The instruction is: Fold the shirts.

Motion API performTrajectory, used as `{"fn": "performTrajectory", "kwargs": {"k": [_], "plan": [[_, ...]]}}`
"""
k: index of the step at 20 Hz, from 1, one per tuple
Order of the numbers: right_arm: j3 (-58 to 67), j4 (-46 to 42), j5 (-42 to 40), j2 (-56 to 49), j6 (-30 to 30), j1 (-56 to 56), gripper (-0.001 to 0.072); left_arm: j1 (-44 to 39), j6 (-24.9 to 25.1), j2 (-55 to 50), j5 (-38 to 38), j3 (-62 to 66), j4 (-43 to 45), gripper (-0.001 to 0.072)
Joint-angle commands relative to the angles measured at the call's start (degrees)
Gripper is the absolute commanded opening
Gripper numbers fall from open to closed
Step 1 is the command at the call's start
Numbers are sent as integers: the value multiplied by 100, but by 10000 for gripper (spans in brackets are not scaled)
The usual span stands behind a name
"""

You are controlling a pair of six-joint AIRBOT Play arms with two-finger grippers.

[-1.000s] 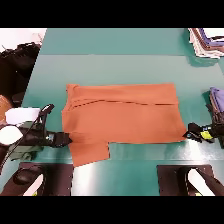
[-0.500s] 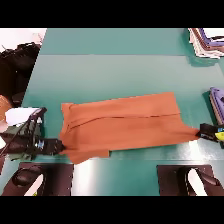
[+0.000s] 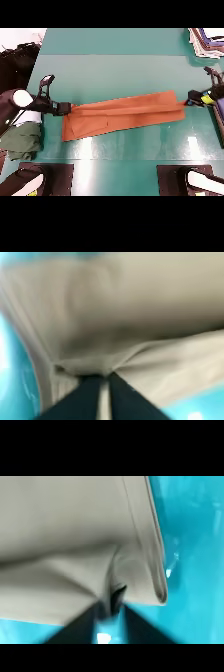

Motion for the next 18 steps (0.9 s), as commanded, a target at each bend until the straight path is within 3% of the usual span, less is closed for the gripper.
{"fn": "performTrajectory", "kwargs": {"k": [1, 2, 3, 9, 10, 11, 12, 18], "plan": [[911, 826, -118, -1156, -11, 59, 427, 48, 52, -704, 723, 332, -15, 682], [1095, 909, -44, -1316, -57, 9, 475, 48, 57, -732, 688, 372, -17, 647], [1252, 960, 70, -1432, -216, -63, 476, 48, 57, -719, 621, 407, -11, 606], [1226, 960, 623, -1521, -1119, -1043, 475, 28, 55, -719, -92, 597, -350, 603], [1119, 962, 673, -1574, -1178, -1191, 475, -7, 55, -719, -48, 595, -487, 527], [984, 968, 726, -1665, -1241, -1333, 476, -33, 66, -719, 17, 597, -706, 233], [841, 1032, 756, -1786, -1366, -1432, 476, -103, 127, -719, 160, 597, -870, 29], [562, 2374, 791, -2660, -1982, -1283, 477, -1191, -103, -859, 1147, 599, -1130, 26]]}}
